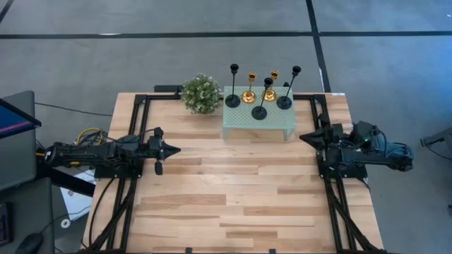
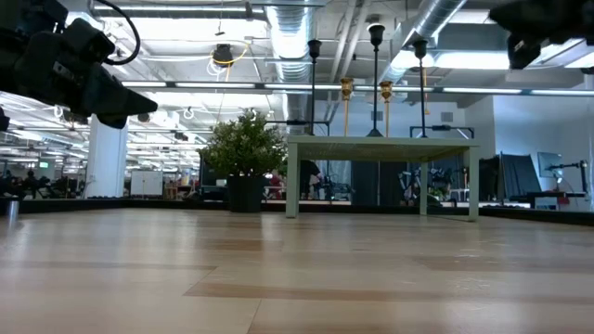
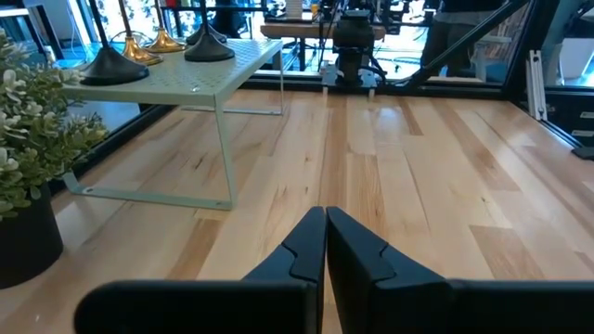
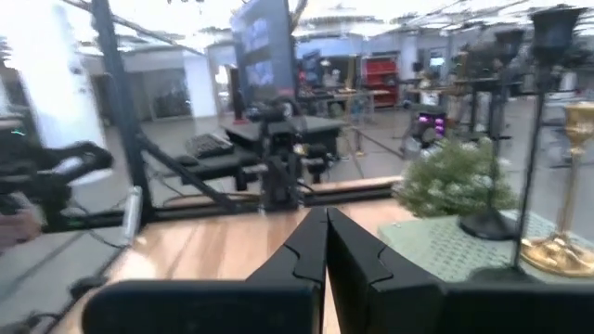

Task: Pick & Place candle stick holders
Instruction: Return to Home Position

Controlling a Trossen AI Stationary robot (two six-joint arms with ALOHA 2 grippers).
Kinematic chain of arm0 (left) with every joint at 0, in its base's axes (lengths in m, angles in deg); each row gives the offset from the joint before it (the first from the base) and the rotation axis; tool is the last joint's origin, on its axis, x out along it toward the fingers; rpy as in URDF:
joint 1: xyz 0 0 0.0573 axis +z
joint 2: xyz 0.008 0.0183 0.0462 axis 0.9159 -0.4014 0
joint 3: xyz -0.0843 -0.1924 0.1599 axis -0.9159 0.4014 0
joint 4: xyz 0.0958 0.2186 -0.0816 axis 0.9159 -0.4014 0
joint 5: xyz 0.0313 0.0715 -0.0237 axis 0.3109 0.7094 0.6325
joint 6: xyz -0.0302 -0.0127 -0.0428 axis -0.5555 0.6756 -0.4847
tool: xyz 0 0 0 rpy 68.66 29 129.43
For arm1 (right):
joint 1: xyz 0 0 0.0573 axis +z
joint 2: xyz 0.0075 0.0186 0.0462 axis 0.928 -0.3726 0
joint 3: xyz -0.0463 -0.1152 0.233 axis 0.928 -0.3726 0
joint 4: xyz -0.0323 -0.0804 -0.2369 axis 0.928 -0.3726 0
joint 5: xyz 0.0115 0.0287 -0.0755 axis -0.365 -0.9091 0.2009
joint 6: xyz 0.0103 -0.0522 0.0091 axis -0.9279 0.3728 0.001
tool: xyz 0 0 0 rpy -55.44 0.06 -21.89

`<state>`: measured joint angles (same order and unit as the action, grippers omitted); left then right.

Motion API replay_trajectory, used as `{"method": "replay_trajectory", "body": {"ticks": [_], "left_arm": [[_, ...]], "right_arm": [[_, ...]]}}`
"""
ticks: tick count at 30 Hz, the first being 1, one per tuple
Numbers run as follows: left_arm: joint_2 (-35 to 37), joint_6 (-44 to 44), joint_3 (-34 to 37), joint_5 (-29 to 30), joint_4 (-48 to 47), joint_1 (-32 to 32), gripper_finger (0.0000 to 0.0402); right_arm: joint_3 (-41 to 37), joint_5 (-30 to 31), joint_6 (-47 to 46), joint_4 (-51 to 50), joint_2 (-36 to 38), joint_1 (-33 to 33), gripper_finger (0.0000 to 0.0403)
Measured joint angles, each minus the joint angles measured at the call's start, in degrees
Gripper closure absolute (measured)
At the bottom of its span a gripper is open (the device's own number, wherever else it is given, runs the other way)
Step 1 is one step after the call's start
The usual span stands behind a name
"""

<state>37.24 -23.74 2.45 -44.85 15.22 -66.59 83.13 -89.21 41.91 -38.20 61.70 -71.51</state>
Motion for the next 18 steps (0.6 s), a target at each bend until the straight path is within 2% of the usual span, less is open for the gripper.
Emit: {"method": "replay_trajectory", "body": {"ticks": [4, 11, 18], "left_arm": [[0.0, 0.0, 0.0, 0.01, 0.0, 0.0, 0.0389], [0.0, -0.02, 0.02, -0.01, 0.0, 0.0, 0.0389], [0.0, 0.0, 0.02, -0.04, 0.0, 0.0, 0.0389]], "right_arm": [[-4.21, 1.39, 1.61, 5.01, 0.04, -0.01, 0.0403], [-10.18, 0.49, 2.46, 6.03, 0.07, 0.06, 0.0403], [-14.5, -2.42, 3.02, 8.32, 0.11, 0.06, 0.0403]]}}
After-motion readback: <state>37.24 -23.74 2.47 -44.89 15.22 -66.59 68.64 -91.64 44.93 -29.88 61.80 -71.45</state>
